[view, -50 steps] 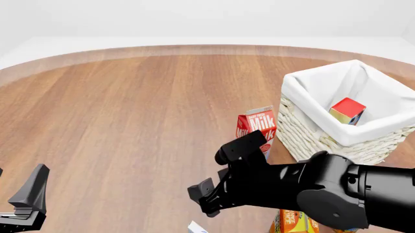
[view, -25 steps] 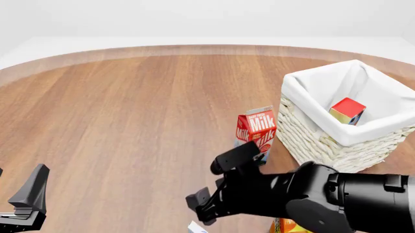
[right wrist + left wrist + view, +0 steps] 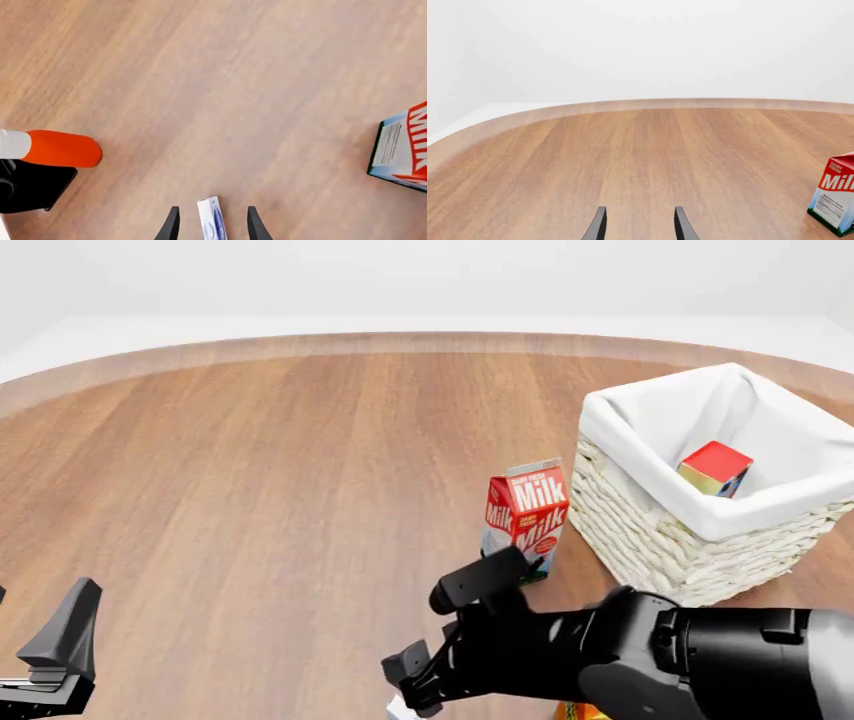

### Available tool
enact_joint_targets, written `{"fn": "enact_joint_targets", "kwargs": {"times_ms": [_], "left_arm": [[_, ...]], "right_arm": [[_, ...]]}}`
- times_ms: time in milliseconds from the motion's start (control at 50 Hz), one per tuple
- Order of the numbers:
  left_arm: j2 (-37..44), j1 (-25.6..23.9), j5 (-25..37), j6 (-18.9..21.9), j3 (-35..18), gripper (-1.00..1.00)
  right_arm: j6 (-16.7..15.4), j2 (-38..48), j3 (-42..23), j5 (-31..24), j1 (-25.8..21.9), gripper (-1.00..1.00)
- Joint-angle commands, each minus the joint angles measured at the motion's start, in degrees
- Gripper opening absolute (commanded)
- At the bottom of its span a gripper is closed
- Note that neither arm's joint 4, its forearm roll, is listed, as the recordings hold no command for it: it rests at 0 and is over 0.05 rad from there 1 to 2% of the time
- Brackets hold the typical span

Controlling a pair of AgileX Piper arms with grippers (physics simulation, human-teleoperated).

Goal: Pick up the cream cheese box and the butter, and put them in the basket.

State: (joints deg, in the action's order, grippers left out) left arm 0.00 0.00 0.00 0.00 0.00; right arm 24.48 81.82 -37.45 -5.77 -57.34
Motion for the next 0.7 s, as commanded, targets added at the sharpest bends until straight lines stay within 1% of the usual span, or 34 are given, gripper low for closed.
{"fn": "enact_joint_targets", "kwargs": {"times_ms": [20, 220, 280, 700], "left_arm": [[0.0, 0.0, 0.0, 0.0, 0.0, 1.0], [0.0, 0.0, 0.0, 0.0, 0.0, 1.0], [0.0, 0.0, 0.0, 0.0, 0.0, 1.0], [0.0, 0.0, 0.0, 0.0, 0.0, 1.0]], "right_arm": [[0.66, 1.19, 0.64, 0.95, -0.49, 1.0], [0.83, 2.23, 1.26, 2.06, -0.26, 1.0], [1.47, 2.88, 1.51, 2.67, -0.9, 1.0], [2.3, 4.11, 2.22, 4.3, -1.39, 1.0]]}}
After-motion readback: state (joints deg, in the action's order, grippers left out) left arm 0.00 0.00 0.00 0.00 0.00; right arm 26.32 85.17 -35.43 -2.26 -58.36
